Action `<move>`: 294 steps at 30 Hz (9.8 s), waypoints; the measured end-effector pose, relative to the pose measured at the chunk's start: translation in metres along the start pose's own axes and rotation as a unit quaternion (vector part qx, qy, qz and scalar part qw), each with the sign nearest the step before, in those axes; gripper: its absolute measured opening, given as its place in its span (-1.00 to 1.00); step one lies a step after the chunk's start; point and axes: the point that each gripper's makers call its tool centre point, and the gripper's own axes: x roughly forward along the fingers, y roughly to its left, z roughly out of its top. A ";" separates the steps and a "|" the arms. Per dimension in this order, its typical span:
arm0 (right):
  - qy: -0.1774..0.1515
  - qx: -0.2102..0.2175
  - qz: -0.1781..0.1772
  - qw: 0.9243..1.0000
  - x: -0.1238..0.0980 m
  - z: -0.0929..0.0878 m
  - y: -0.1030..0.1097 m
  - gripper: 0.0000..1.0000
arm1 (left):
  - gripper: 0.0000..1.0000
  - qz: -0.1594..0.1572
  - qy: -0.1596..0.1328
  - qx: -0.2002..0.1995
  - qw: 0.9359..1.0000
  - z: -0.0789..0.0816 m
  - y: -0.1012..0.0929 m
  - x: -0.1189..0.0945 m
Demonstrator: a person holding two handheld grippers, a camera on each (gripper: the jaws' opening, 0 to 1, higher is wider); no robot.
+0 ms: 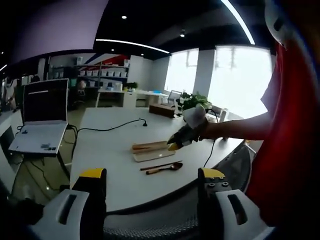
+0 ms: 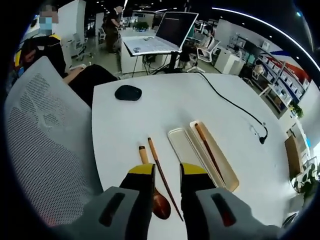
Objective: Arrange the utensils inside the cutlery case until each visible utensil rests in its matching compartment.
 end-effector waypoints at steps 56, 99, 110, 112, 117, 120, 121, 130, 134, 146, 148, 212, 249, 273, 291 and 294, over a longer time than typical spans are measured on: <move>0.047 -0.017 0.057 0.997 0.044 -0.020 0.029 -0.77 | 0.39 0.061 0.017 -0.018 0.998 -0.008 0.022 -0.023; 0.052 -0.012 0.057 0.997 0.063 -0.029 0.042 -0.79 | 0.62 0.082 0.028 -0.025 0.996 -0.013 0.026 -0.020; 0.040 0.000 0.055 0.998 0.059 -0.026 0.037 -0.83 | 0.60 0.085 0.040 -0.017 0.995 -0.017 0.023 -0.018; 0.040 -0.001 0.054 0.998 0.059 -0.025 0.036 -0.84 | 0.60 0.084 0.038 -0.010 0.996 -0.015 0.021 -0.019; 0.044 -0.029 0.061 0.997 0.057 -0.021 0.035 -0.96 | 0.58 0.084 0.033 -0.028 0.996 -0.021 0.025 -0.017; 0.048 -0.024 0.057 0.997 0.059 -0.022 0.028 -0.97 | 0.50 0.101 0.027 0.000 0.995 -0.016 0.033 -0.019; 0.049 -0.018 0.057 0.997 0.059 -0.023 0.027 -0.98 | 0.50 0.098 0.030 0.002 0.995 -0.017 0.032 -0.019; 0.055 -0.001 0.063 0.997 0.063 -0.034 0.030 -0.95 | 0.52 0.092 0.037 -0.024 0.995 -0.022 0.036 -0.016; 0.066 -0.010 0.065 0.996 0.066 -0.038 0.032 -0.94 | 0.52 0.094 0.030 -0.012 0.995 -0.015 0.035 -0.018; 0.073 -0.015 0.070 0.995 0.068 -0.037 0.042 -0.90 | 0.51 0.097 0.032 -0.018 0.995 -0.015 0.039 -0.021; 0.076 -0.013 0.070 0.995 0.068 -0.038 0.044 -0.89 | 0.51 0.097 0.033 -0.018 0.995 -0.015 0.039 -0.021; 0.117 -0.031 0.103 0.987 0.109 -0.032 0.015 -0.79 | 0.46 0.106 0.052 -0.023 0.993 -0.030 0.028 -0.037; 0.167 -0.116 0.132 0.970 0.132 -0.038 0.024 -0.82 | 0.46 0.127 0.043 -0.047 0.990 -0.037 0.025 -0.052; 0.266 -0.074 0.129 0.952 0.129 -0.036 0.027 -0.87 | 0.43 0.143 0.069 -0.029 0.987 -0.036 0.034 -0.049; 0.248 -0.060 0.131 0.958 0.127 -0.038 0.031 -0.96 | 0.46 0.135 0.043 -0.033 0.989 -0.027 0.039 -0.053; 0.239 -0.068 0.142 0.958 0.133 -0.037 0.024 -0.95 | 0.46 0.133 0.047 -0.037 0.989 -0.031 0.040 -0.052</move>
